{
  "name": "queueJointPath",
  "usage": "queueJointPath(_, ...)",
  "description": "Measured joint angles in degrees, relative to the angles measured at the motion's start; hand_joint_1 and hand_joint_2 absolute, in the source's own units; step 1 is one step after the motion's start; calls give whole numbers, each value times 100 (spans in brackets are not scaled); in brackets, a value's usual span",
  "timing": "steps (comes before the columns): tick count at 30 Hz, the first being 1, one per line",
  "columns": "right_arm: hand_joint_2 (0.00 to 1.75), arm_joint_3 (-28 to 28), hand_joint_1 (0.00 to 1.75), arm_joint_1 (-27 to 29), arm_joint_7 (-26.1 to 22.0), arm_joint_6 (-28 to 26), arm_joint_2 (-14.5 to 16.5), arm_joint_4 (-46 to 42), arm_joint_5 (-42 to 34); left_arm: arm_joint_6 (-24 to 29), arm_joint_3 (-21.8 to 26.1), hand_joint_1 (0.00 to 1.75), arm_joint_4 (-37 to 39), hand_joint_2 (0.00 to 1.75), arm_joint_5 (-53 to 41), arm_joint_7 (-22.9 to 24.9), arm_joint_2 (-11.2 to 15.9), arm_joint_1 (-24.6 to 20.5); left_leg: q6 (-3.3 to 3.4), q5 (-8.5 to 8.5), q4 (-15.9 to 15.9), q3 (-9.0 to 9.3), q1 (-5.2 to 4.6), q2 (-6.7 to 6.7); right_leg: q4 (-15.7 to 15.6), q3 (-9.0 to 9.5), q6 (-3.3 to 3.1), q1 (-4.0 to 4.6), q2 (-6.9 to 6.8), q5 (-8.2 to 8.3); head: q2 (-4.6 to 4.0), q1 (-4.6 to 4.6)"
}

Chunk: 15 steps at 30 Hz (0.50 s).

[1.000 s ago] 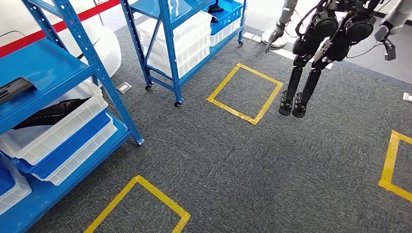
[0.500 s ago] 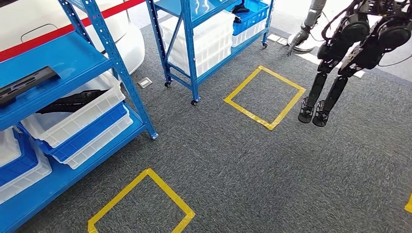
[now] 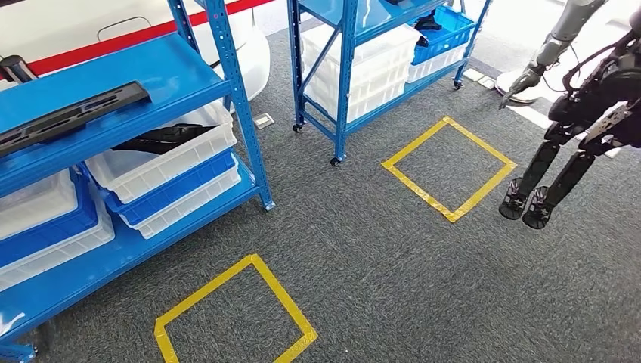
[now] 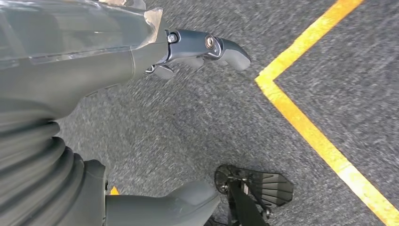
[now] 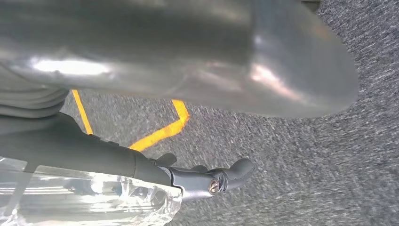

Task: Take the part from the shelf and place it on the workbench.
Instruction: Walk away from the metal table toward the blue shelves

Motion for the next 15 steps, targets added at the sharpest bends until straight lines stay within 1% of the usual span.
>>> queueJointPath(1,0,1,0,2,0,0,-5,0,-2,0,-5,0,1,175,0,4,-4,4,-18,-7,16,3,13,-67,-300,120,66,-22,21,167,0,-1)
queueJointPath(2,0,1,0,1,0,0,-9,0,-2,0,-11,0,1,175,0,7,-7,5,-49,-24,49,-3,28,-132,-697,289,127,-52,87,344,0,5)
queueJointPath(3,0,2,0,-2,0,0,-9,0,-3,0,-15,0,1,175,0,9,-7,3,-90,-51,92,-19,26,-194,-1044,436,154,-65,161,483,0,20)
queueJointPath(4,0,3,0,-8,-1,-1,-7,0,-6,1,-19,0,1,175,0,10,-4,3,-129,-76,126,-36,21,-239,-1261,526,139,-68,218,559,0,27)
queueJointPath(5,0,4,0,-18,-2,-2,-6,0,-10,1,-20,0,1,175,0,10,-2,5,-162,-97,149,-53,10,-276,-1353,566,98,-60,255,581,0,34)
queueJointPath(6,0,8,0,-29,-4,-3,-5,0,-16,2,-21,0,1,175,-1,11,0,10,-189,-103,154,-64,4,-307,-1353,572,43,-43,240,582,0,31)
queueJointPath(7,0,13,0,-38,-6,-4,-4,0,-25,4,-22,0,2,175,-1,11,2,18,-207,-100,157,-71,18,-329,-1349,581,-9,-52,201,591,0,22)
queueJointPath(8,0,19,0,-42,-10,-5,-4,0,-32,5,-24,0,4,175,-2,11,3,27,-228,-119,190,-89,29,-292,-1353,593,-46,-59,165,602,0,19)
queueJointPath(9,0,24,0,-42,-15,-5,-3,0,-38,6,-25,0,6,175,-2,10,5,33,-254,-187,297,-138,40,-202,-1357,600,-79,-64,125,612,0,2)
queueJointPath(10,0,28,0,-36,-19,-7,-2,0,-42,7,-25,0,7,175,-2,10,8,31,-278,-314,503,-235,44,-82,-1362,600,-106,-66,78,618,0,-12)
queueJointPath(11,0,31,0,-25,-23,-8,-3,0,-45,8,-25,0,7,175,-2,10,9,26,-303,-499,825,-392,44,56,-1363,600,-124,-50,28,614,0,-30)
queueJointPath(12,0,32,0,-11,-26,-8,-3,0,-47,8,-26,0,7,175,-2,9,9,19,-323,-686,1194,-578,47,143,-1362,596,-139,-38,-27,606,0,-44)
queueJointPath(13,0,33,0,1,-27,-9,-3,0,-50,9,-28,0,7,175,-2,9,7,15,-335,-822,1528,-752,52,187,-1361,593,-149,-26,-86,598,0,-44)
queueJointPath(14,0,33,0,9,-27,-10,-3,0,-54,9,-30,0,7,175,-2,9,5,19,-335,-866,1731,-862,57,211,-1360,591,-159,-15,-142,591,0,-45)
queueJointPath(15,0,33,0,9,-28,-11,-2,0,-57,9,-31,0,7,175,-2,10,3,26,-324,-795,1720,-862,60,221,-1360,595,-167,-6,-193,584,0,-44)
